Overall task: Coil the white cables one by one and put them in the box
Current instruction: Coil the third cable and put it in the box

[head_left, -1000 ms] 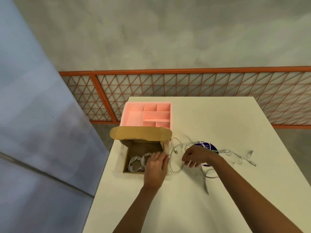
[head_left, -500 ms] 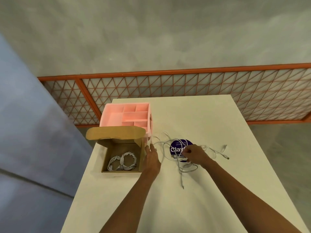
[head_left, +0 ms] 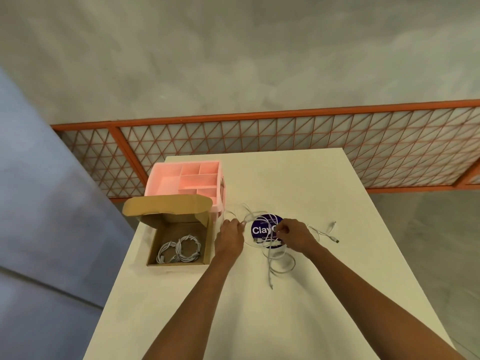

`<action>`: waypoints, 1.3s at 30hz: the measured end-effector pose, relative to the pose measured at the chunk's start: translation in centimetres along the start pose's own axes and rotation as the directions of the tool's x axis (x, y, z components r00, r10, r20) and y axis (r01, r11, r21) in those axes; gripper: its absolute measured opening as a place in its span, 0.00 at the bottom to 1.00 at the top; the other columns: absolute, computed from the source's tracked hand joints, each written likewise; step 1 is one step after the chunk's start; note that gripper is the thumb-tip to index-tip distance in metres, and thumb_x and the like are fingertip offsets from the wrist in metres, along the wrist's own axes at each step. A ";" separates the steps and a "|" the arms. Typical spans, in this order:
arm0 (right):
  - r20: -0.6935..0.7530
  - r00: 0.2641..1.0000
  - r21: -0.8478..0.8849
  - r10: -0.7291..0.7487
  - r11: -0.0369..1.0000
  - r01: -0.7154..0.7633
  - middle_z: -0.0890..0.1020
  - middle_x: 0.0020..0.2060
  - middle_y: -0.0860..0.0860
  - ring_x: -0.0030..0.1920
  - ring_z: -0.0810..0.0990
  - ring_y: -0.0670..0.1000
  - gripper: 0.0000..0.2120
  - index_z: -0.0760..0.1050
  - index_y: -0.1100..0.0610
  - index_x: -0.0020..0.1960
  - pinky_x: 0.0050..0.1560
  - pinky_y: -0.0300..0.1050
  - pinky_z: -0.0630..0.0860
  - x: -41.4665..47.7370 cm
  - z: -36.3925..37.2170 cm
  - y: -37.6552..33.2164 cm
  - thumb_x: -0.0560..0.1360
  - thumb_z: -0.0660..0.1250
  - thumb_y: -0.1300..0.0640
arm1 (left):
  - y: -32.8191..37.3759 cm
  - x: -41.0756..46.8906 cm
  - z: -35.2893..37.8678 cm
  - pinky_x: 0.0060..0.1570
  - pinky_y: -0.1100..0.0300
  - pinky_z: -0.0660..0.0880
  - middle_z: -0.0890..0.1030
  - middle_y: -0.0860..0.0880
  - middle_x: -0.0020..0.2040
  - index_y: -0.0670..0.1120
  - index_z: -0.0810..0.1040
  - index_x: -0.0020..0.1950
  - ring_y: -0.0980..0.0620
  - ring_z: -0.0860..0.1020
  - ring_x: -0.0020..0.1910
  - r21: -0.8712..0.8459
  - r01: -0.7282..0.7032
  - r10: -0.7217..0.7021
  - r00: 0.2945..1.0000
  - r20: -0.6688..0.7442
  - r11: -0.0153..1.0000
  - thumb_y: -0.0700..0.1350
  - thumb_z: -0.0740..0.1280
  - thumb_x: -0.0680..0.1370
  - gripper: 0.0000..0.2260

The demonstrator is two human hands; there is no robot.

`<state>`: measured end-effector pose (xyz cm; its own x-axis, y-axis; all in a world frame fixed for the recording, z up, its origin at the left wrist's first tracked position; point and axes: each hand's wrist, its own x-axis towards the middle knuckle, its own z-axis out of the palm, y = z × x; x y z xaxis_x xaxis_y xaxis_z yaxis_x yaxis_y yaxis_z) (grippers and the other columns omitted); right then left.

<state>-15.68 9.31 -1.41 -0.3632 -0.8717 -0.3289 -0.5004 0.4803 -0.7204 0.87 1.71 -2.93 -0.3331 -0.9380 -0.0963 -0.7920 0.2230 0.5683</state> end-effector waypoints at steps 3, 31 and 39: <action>-0.015 0.996 -0.029 -0.086 0.996 0.086 0.76 0.50 0.54 0.50 0.76 0.51 0.19 0.74 0.56 0.60 0.53 0.43 0.73 0.2 -0.7 -1.0 0.71 0.73 0.58 | 1.4 0.3 -1.2 0.46 0.49 0.76 0.78 0.40 0.47 0.40 0.78 0.44 0.41 0.79 0.43 -0.199 -0.073 0.074 0.997 -0.004 0.977 0.49 0.61 0.81 0.14; -0.249 0.942 0.244 -0.225 0.927 0.286 0.85 0.39 0.46 0.50 0.78 0.45 0.27 0.84 0.52 0.41 0.59 0.45 0.68 -7.4 -12.4 -9.2 0.74 0.57 0.33 | 3.9 -2.7 -6.4 0.51 0.67 0.73 0.82 0.50 0.42 0.43 0.78 0.44 0.64 0.79 0.43 -0.425 -0.347 0.356 0.933 -0.060 0.836 0.41 0.61 0.81 0.09; 0.026 0.970 0.084 -0.242 0.967 0.239 0.82 0.33 0.50 0.38 0.80 0.47 0.33 0.82 0.57 0.40 0.52 0.44 0.70 -8.5 -10.0 -9.4 0.76 0.52 0.32 | 7.1 -3.3 -8.0 0.47 0.52 0.77 0.84 0.50 0.42 0.44 0.80 0.44 0.50 0.82 0.44 -0.127 -0.481 0.472 0.876 -0.096 0.867 0.48 0.61 0.81 0.12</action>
<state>-15.77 13.17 14.20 -0.2104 -0.9643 -0.1605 -0.5051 0.2478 -0.8267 0.42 4.28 7.99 -0.6169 -0.7421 0.2624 -0.4614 0.6110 0.6433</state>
